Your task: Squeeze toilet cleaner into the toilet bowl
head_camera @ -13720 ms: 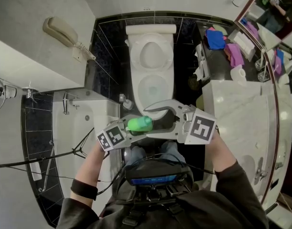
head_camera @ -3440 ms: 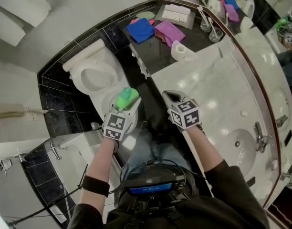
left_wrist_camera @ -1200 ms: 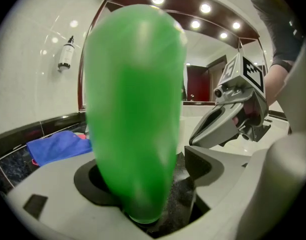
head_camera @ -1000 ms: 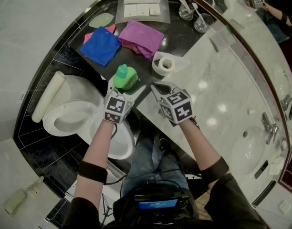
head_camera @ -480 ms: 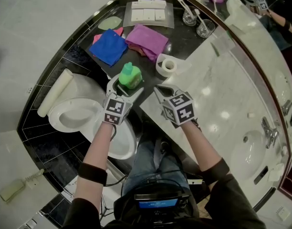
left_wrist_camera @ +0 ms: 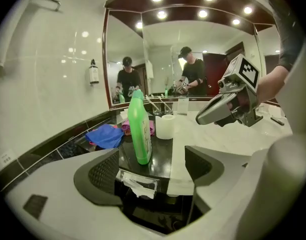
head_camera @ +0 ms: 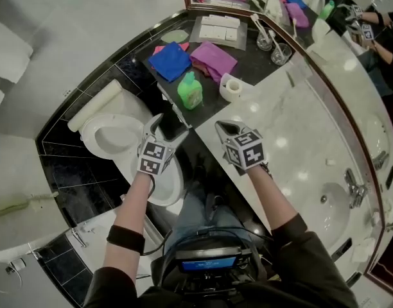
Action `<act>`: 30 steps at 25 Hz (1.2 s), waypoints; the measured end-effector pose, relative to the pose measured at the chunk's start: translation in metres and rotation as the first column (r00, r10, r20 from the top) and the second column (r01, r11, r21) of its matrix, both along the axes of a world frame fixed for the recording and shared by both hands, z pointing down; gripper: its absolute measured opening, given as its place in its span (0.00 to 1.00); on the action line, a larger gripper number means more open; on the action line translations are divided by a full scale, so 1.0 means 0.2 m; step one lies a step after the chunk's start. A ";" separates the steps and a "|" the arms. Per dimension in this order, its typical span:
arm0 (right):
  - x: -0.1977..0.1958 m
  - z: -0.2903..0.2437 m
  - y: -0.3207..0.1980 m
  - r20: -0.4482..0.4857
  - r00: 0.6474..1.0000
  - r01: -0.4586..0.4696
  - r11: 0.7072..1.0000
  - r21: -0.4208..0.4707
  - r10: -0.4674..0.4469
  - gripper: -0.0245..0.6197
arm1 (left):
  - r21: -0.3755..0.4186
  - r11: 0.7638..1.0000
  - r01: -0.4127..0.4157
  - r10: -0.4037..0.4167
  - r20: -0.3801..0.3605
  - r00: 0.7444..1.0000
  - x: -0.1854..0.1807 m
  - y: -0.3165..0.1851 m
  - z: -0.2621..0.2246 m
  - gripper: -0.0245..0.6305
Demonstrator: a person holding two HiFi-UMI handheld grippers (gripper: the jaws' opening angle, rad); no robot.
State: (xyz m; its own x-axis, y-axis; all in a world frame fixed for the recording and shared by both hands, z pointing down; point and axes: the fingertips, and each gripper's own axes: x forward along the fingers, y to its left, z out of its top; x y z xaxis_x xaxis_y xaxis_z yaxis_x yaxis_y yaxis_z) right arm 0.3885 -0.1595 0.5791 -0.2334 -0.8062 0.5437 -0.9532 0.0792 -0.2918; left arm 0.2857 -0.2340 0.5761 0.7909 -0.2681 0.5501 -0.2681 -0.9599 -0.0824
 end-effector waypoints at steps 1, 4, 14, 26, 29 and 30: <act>-0.03 -0.03 0.04 0.000 1.000 0.012 1.000 0.005 -0.012 0.04 | 0.003 1.000 0.015 -0.015 0.001 1.000 -0.05 0.05 -0.04 0.66; -0.11 -0.10 0.18 0.009 0.999 0.039 0.999 0.018 -0.039 0.04 | 0.011 0.998 0.068 -0.068 0.000 0.998 -0.22 0.24 -0.14 0.48; -0.41 -0.24 0.45 0.020 0.987 0.158 0.987 0.027 -0.159 0.04 | -0.023 0.923 0.383 -0.384 -0.039 0.923 -0.84 0.67 -0.34 0.05; -1.05 -0.28 0.54 0.048 0.960 0.273 0.959 0.081 -0.277 0.04 | -0.060 0.786 0.616 -0.619 -0.070 0.783 -1.61 0.81 -0.39 0.05; -1.25 -0.29 0.56 0.035 0.953 0.297 0.951 0.090 -0.301 0.04 | -0.060 0.775 0.630 -0.633 -0.070 0.771 -1.80 0.86 -0.39 0.05; -1.31 -0.29 0.57 0.032 0.952 0.301 0.949 0.091 -0.305 0.04 | -0.063 0.773 0.632 -0.635 -0.068 0.770 -1.85 0.88 -0.39 0.05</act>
State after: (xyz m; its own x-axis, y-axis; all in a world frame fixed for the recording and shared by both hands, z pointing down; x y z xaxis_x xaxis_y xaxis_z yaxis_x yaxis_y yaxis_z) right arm 0.1257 -0.0462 0.5217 -0.4967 -0.7356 0.4606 -0.8663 0.3883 -0.3142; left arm -0.0848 -0.0577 0.4978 0.4905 -0.7061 0.5107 -0.8202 -0.5721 -0.0032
